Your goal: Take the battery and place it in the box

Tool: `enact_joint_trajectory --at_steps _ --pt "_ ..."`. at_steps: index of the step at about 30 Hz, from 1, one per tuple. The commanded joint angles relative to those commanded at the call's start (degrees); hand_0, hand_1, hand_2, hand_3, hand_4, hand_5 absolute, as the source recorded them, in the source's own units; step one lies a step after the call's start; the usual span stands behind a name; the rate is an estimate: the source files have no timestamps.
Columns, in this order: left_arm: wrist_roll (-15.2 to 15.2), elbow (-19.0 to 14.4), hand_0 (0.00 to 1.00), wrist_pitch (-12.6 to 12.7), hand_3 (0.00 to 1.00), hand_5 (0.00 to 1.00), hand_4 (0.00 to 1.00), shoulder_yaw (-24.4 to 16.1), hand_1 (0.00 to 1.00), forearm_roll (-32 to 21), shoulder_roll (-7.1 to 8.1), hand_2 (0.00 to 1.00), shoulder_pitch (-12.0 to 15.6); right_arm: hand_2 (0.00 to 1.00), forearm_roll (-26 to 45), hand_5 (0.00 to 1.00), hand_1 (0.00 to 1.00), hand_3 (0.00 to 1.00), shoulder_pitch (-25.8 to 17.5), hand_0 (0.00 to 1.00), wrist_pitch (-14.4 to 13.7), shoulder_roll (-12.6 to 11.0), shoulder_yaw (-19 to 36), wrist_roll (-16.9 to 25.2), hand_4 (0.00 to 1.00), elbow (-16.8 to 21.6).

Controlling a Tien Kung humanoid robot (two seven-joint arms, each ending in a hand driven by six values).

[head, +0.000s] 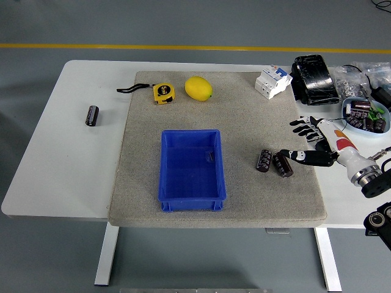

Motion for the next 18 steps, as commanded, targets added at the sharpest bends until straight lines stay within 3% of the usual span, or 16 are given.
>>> enact_joint_trajectory --at_steps 4,5,9,11,18 --pt "0.15 0.0 0.51 -0.1 0.692 0.774 0.649 -0.06 0.525 0.29 0.03 0.598 -0.07 0.619 -2.93 0.346 0.596 0.678 1.97 0.582 2.62 -2.53 -2.72 4.09 0.998 -0.81" --pt "0.2 0.0 0.508 -0.14 0.691 0.773 0.649 -0.04 0.525 0.4 0.04 0.597 -0.09 0.738 -3.93 0.319 0.716 0.782 2.64 0.741 3.45 -3.27 -3.5 5.47 0.998 -1.12" --pt "0.36 0.0 0.508 -0.18 0.691 0.773 0.649 -0.14 0.525 0.66 0.02 0.597 -0.13 0.738 -6.48 0.319 0.716 0.782 4.8 0.741 5.35 -5.11 -5.5 9.49 0.998 -2.41" --pt "0.36 0.0 0.508 -0.21 0.691 0.772 0.648 0.08 0.525 0.5 0.04 0.596 -0.17 0.76 -7.59 0.301 0.737 0.826 5.67 0.775 5.39 -5.57 -6.08 11.19 0.998 -3.29" --pt "0.4 0.0 0.509 -0.23 0.691 0.77 0.648 0.55 0.525 0.27 0.06 0.595 -0.33 0.763 -11.37 0.284 0.74 0.829 8.72 0.783 3.04 -6.61 -8.83 16.34 0.998 -7.09"
